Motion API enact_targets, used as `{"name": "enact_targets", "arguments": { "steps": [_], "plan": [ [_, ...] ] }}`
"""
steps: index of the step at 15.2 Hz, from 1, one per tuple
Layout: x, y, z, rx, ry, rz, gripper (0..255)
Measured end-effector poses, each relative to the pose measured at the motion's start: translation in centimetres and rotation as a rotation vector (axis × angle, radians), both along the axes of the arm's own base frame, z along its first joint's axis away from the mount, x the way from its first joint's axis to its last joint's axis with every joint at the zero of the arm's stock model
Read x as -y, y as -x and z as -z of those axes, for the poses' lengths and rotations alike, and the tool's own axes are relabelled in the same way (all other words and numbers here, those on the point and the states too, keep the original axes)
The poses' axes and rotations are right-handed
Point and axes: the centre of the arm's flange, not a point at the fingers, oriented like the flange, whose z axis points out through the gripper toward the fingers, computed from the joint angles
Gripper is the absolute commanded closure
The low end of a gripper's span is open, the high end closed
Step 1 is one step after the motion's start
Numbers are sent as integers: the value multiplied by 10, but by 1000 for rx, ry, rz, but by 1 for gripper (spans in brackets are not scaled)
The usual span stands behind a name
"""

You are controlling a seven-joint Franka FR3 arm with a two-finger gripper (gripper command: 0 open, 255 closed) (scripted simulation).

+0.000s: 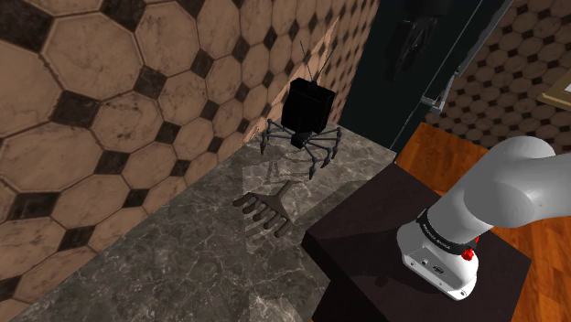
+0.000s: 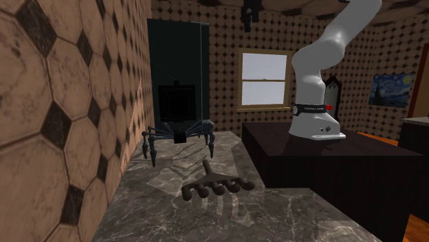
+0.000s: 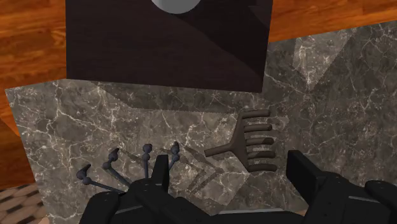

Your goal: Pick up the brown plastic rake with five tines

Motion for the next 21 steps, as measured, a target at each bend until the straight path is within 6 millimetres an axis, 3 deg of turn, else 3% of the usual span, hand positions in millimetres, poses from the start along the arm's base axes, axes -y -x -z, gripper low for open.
{"name": "enact_targets", "arguments": {
  "steps": [2, 6, 17, 21],
  "plan": [
    [-3, 1, 5, 2, 2, 15, 0],
    [-27, 4, 45, 17, 22, 136, 0],
    [-94, -7, 170, 68, 81, 520, 0],
    [-114, -22, 223, 85, 104, 660, 0]
  ]
}}
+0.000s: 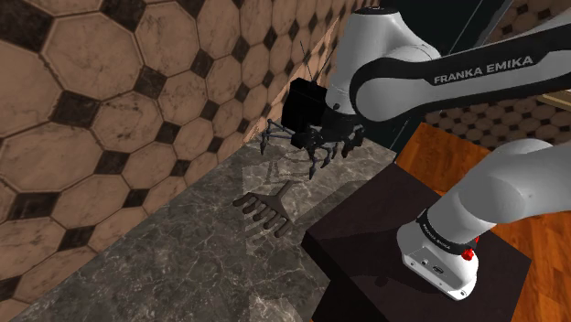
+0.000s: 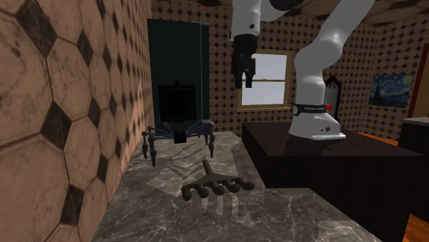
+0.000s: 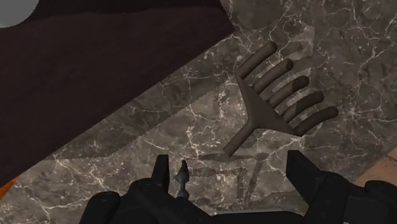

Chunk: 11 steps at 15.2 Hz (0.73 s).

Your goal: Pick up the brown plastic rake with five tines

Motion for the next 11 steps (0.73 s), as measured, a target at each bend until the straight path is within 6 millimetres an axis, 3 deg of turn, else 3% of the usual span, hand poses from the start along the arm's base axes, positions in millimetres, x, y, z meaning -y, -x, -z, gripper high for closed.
{"name": "enact_targets", "arguments": {
  "steps": [11],
  "plan": [
    [-40, -53, 129, 38, 58, 391, 0]
  ]
}}
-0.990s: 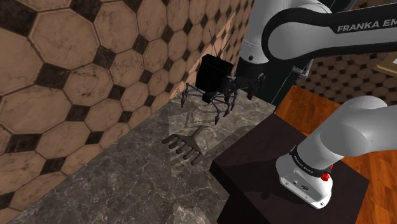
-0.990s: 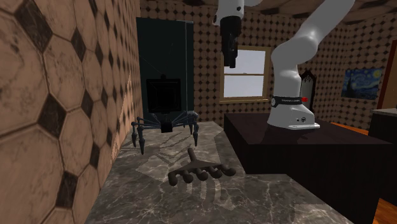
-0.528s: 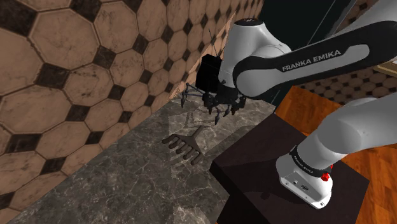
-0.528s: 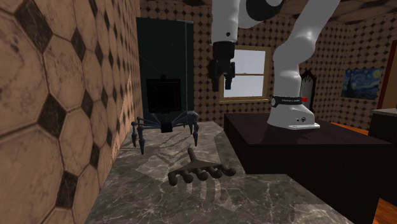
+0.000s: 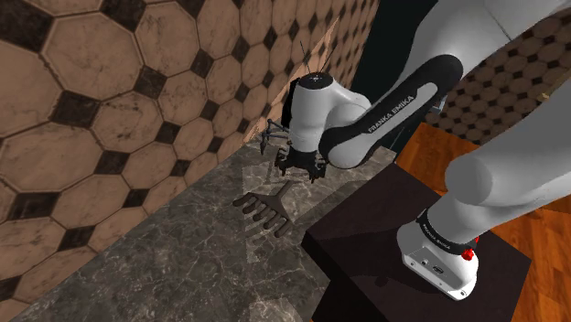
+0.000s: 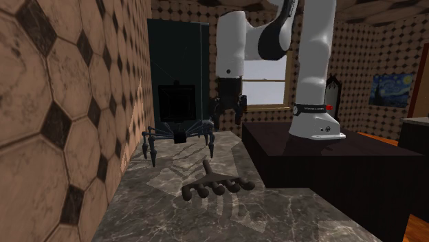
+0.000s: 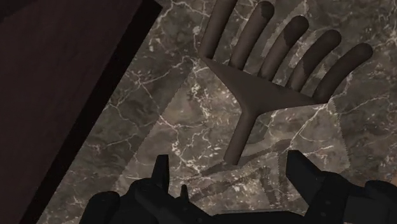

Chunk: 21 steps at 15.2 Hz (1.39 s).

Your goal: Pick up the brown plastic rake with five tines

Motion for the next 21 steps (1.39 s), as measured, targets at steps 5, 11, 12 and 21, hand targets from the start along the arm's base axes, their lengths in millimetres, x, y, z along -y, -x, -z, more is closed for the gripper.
{"name": "enact_targets", "arguments": {
  "steps": [5, 11, 12, 21],
  "plan": [
    [-12, -24, 57, 35, 25, 170, 0],
    [-12, -56, 119, 61, 57, 349, 0],
    [-12, -59, 126, 62, 59, 356, 0],
    [-12, -60, 162, 64, 61, 363, 255]
  ]
}}
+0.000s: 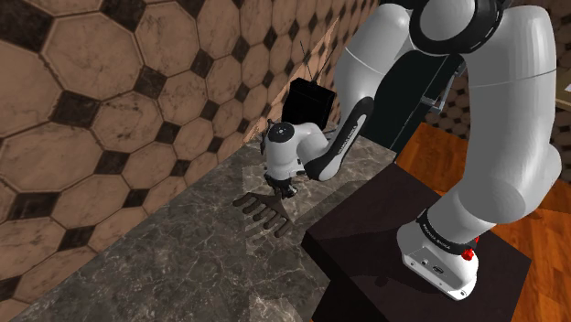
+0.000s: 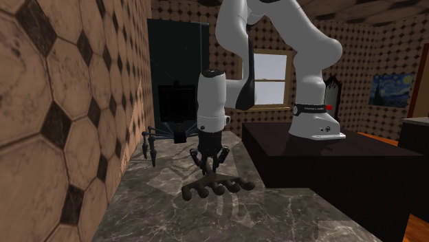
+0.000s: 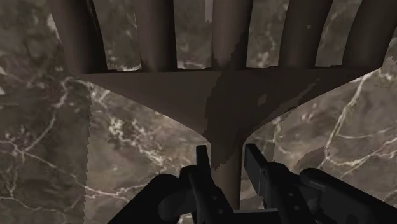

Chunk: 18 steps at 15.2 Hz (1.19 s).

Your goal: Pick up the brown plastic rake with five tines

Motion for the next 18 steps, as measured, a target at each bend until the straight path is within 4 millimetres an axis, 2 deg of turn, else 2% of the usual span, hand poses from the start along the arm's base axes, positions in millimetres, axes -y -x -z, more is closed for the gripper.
{"name": "enact_targets", "arguments": {
  "steps": [9, 18],
  "plan": [
    [0, 1, -2, 0, 0, 0, 255],
    [1, 0, -48, 0, 0, 0, 255]
  ]
}}
